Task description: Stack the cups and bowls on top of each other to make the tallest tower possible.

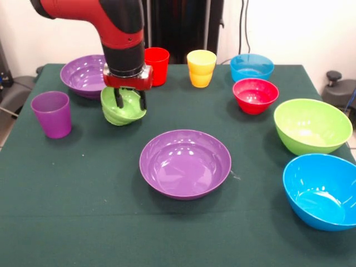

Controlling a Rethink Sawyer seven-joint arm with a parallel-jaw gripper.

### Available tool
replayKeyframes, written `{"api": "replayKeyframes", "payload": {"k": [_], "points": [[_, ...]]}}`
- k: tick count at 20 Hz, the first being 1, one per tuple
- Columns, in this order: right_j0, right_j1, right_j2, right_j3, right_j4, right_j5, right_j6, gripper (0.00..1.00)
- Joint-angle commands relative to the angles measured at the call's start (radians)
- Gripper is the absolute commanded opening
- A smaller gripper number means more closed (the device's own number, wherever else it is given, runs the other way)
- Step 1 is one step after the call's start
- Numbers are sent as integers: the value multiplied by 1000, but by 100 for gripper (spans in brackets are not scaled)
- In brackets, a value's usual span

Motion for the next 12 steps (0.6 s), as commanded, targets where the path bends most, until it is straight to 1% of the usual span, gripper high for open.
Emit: {"api": "replayKeyframes", "payload": {"k": [1, 7, 12], "points": [[29, -52, 126, -7, -2, 66, -37, 100], [43, -97, 136, 10, 22, 102, -17, 100], [44, -93, 139, -3, 19, 112, -22, 100]]}}
